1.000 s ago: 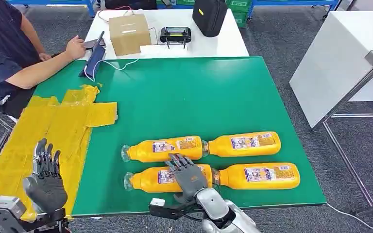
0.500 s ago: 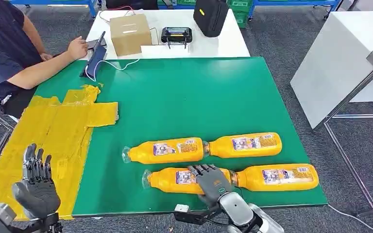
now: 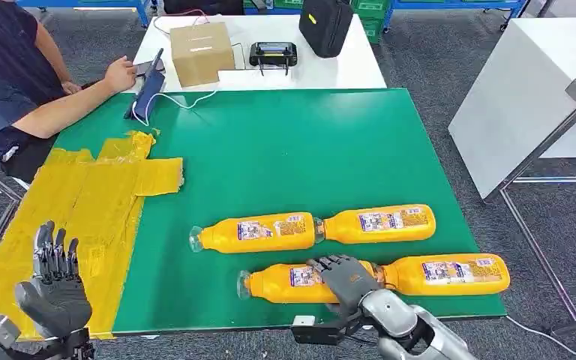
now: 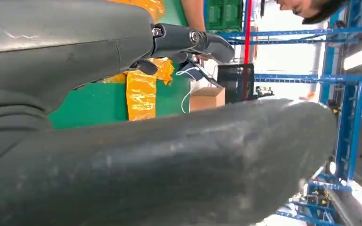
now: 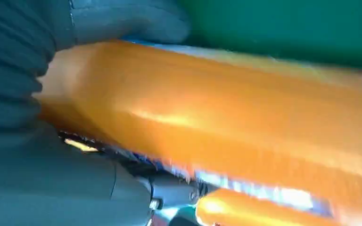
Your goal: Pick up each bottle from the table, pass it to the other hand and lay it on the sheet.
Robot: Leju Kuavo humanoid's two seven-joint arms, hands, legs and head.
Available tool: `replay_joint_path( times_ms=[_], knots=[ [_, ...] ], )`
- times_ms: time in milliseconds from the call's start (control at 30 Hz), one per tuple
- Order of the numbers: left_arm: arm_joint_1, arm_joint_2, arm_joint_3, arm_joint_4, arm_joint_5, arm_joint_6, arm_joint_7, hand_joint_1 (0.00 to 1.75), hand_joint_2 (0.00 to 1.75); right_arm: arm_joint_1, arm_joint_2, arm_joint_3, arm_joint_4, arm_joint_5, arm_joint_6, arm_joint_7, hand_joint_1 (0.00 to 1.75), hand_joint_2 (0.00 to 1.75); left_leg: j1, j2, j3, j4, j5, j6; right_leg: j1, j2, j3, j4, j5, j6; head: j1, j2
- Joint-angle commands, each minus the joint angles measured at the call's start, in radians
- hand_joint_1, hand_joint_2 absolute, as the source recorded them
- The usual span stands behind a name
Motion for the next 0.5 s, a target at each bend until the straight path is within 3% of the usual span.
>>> replay_joint_path(
  times_ms=[33,267,333,367,500],
  knots=[
    [-0.074,0.056,-0.135,0.133,0.049,0.086,0.002,0.00,0.00,0.041,0.347,-0.135,0.273,-0.282,-0.319,-0.223,1.75,1.75,0.003,0.002,0.003,-0.003,0.002,-0.002,0.003,0.003,0.002,-0.003,0.003,-0.003,0.000,0.000],
    [-0.060,0.067,-0.151,0.117,0.053,0.103,0.004,0.00,0.00,0.069,0.318,-0.137,0.213,-0.274,-0.314,-0.199,1.75,1.75,0.003,0.004,-0.004,-0.002,0.004,-0.005,0.006,0.004,0.003,0.000,0.005,-0.006,-0.002,0.000],
    [-0.044,0.052,-0.162,0.097,0.061,0.094,0.003,0.00,0.00,0.133,0.388,-0.216,0.126,-0.258,-0.401,-0.300,1.75,1.75,0.006,0.001,-0.005,-0.001,0.004,-0.005,0.006,0.003,0.003,0.000,0.004,-0.006,0.000,0.000],
    [-0.026,0.041,-0.183,0.079,0.040,0.084,-0.001,0.00,1.75,0.180,0.428,-0.239,0.035,-0.249,-0.445,-0.348,1.75,1.75,0.006,0.002,-0.006,0.000,0.004,-0.005,0.007,0.004,0.002,0.001,0.003,-0.006,0.000,0.000],
    [0.014,0.009,-0.275,0.047,0.008,0.065,-0.014,0.00,1.75,0.251,0.508,-0.253,-0.137,-0.296,-0.489,-0.419,1.75,1.75,0.006,0.003,-0.015,0.001,0.003,-0.005,0.006,0.005,-0.007,0.003,0.002,-0.006,0.000,0.000]
  ],
)
